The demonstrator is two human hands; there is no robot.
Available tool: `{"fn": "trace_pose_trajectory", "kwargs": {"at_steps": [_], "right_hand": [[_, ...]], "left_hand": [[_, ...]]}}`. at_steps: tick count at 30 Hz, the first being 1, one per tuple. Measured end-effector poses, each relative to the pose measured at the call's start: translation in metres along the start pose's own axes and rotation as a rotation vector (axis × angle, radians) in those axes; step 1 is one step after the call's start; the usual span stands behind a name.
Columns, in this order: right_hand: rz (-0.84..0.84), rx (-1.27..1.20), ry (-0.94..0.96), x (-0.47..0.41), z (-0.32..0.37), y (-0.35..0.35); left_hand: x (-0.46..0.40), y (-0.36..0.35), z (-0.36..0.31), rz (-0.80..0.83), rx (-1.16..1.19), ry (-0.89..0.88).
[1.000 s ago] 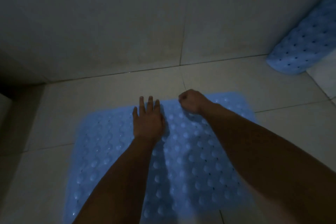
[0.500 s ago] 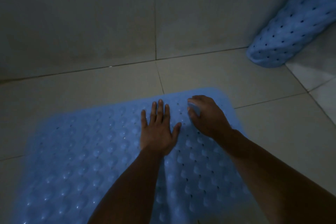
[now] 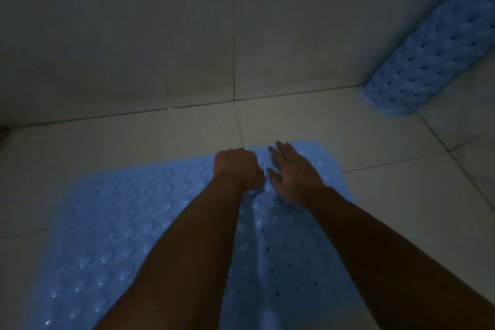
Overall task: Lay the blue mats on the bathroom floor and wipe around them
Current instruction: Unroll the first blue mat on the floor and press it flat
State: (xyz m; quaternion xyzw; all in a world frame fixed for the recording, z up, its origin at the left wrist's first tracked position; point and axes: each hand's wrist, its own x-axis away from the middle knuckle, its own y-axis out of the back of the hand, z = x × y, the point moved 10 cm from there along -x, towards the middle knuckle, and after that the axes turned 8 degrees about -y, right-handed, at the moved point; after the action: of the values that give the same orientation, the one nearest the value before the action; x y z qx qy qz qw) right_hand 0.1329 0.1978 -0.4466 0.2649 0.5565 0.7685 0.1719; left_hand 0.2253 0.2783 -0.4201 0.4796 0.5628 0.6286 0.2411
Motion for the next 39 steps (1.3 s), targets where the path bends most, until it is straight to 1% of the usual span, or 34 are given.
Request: {"fn": "trace_pose_trajectory", "kwargs": {"at_steps": [2,3,5,7,10,13,16,19,22,24,25,26,27,28,30,31,33,34,36,39], "right_hand": [[0.105,0.060,0.032,0.001,0.010,-0.023],[0.108,0.065,0.038,0.002,0.012,-0.033],[-0.002,0.084,0.040,0.007,0.014,-0.043],[-0.126,0.080,0.026,0.007,0.014,-0.044],[-0.238,0.096,0.025,0.009,0.016,-0.040],[-0.197,0.112,0.012,0.010,0.015,-0.045],[-0.185,0.115,-0.008,0.009,0.014,-0.045],[-0.182,0.096,-0.006,0.009,0.013,-0.045],[-0.059,0.077,0.017,0.012,0.015,-0.051],[0.126,0.000,0.021,0.003,0.014,-0.048],[0.240,-0.071,-0.003,-0.006,0.013,-0.040],[0.316,-0.166,-0.042,-0.015,0.009,-0.023],[0.301,-0.276,-0.094,-0.026,-0.001,0.004],[0.217,-0.358,-0.142,-0.035,-0.014,0.034],[0.035,-0.373,-0.177,-0.040,-0.042,0.080],[-0.013,-0.344,-0.179,-0.038,-0.053,0.089],[-0.077,-0.328,-0.201,-0.023,-0.082,0.087],[-0.119,-0.330,-0.213,-0.015,-0.095,0.085],[-0.215,-0.361,-0.240,-0.002,-0.121,0.078],[-0.317,-0.376,-0.236,0.012,-0.144,0.061]], "left_hand": [[-0.001,0.005,-0.001,-0.068,0.043,-0.005],[0.006,-0.001,-0.001,-0.121,0.079,0.008],[0.023,-0.018,-0.001,-0.209,0.130,0.030],[0.030,-0.038,0.008,-0.233,0.119,0.049],[0.038,-0.045,0.030,-0.360,0.089,0.087],[0.036,-0.058,0.037,-0.369,0.103,0.095],[0.035,-0.056,0.037,-0.410,0.127,0.097],[0.033,-0.060,0.034,-0.390,0.131,0.084],[0.032,-0.057,0.038,-0.378,0.120,0.099],[0.030,-0.050,0.037,-0.365,0.098,0.122],[0.028,-0.048,0.034,-0.349,0.098,0.130],[0.025,-0.046,0.027,-0.341,0.115,0.133],[0.021,-0.043,0.017,-0.350,0.142,0.133],[0.017,-0.038,0.005,-0.363,0.166,0.124],[0.000,-0.029,-0.030,-0.388,0.175,0.046],[-0.010,-0.029,-0.051,-0.377,0.166,-0.018],[-0.030,-0.042,-0.098,-0.324,0.127,-0.154],[-0.036,-0.050,-0.114,-0.299,0.110,-0.188],[-0.044,-0.066,-0.127,-0.280,0.070,-0.201],[-0.045,-0.076,-0.125,-0.324,0.038,-0.187]]}}
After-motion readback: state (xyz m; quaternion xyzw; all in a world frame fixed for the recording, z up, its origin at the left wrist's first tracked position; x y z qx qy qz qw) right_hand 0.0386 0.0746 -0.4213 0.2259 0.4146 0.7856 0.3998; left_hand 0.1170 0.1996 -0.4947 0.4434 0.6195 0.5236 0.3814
